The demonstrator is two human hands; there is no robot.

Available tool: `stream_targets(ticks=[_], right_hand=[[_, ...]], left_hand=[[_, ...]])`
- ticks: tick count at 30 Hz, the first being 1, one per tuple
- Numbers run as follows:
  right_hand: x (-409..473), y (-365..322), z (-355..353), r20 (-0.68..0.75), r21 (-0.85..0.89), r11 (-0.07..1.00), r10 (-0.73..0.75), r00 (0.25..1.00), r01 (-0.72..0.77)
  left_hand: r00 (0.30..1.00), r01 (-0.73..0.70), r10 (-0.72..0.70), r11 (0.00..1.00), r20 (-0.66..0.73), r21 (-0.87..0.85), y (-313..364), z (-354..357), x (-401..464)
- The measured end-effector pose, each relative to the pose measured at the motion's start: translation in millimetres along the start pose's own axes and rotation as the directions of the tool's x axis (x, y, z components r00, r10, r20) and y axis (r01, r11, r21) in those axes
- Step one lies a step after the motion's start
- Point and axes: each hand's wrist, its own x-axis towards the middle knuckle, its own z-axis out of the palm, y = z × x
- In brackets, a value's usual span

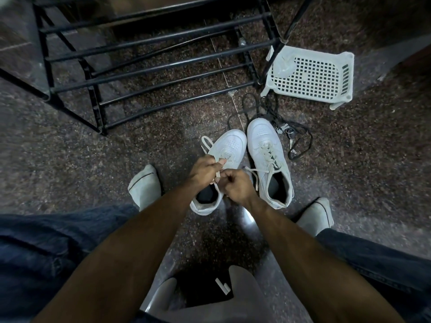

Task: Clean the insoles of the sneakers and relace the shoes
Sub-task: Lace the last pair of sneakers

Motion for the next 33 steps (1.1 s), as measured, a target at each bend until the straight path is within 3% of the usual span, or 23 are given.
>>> stream_targets(ticks=[3, 6, 9, 11, 14, 16, 18, 21, 24, 26, 29, 33], right_hand=[[1, -7, 0, -0.028, 0.2, 0.968, 0.159, 0.987, -0.15], [0, -13, -2, 0.07, 0.432, 0.832, 0.353, 0.933, -0.348], [2, -13, -5, 0.109, 0.42, 0.818, 0.385, 0.916, -0.394], [4, -16, -9, 0.129, 0.37, 0.829, 0.401, 0.907, -0.419], [7, -26, -19, 0.171, 0.258, 0.853, 0.422, 0.89, -0.454], [9, -31, -24, 0.205, 0.216, 0.858, 0.426, 0.881, -0.465], [10, -31, -27, 0.226, 0.227, 0.858, 0.413, 0.882, -0.46], [13, -23, -23, 0.159, 0.262, 0.878, 0.369, 0.916, -0.4], [12, -11, -15, 0.044, 0.103, 0.975, 0.194, 0.98, -0.197], [11, -6, -12, 0.004, -0.064, 0.997, 0.048, 0.999, -0.047], [9, -4, -12, 0.064, -0.235, 0.97, -0.053, 0.997, 0.067], [5, -1, -12, 0.07, -0.17, 0.976, -0.128, 0.989, 0.138]], left_hand=[[0.987, -0.147, 0.157, 0.96, -0.021, 0.239, -8, -11, 1], [0.987, -0.143, 0.108, 0.925, 0.117, 0.351, -16, -24, -3], [0.967, -0.239, 0.153, 0.823, 0.204, 0.516, -16, -29, -12], [0.931, -0.364, 0.268, 0.677, 0.247, 0.639, -13, -30, -17], [0.77, -0.568, 0.519, 0.291, 0.372, 0.77, -8, -32, -20], [0.719, -0.62, 0.525, 0.188, 0.456, 0.762, -6, -34, -20], [0.755, -0.613, 0.443, 0.219, 0.483, 0.759, -3, -34, -18], [0.82, -0.556, 0.392, 0.373, 0.417, 0.743, 0, -32, -14], [0.902, -0.431, 0.295, 0.548, 0.316, 0.717, 5, -31, -16], [0.897, -0.437, 0.313, 0.513, 0.313, 0.739, 7, -31, -17], [0.85, -0.511, 0.39, 0.441, 0.355, 0.738, 9, -33, -20], [0.929, -0.366, 0.286, 0.602, 0.236, 0.709, 10, -34, -19]])
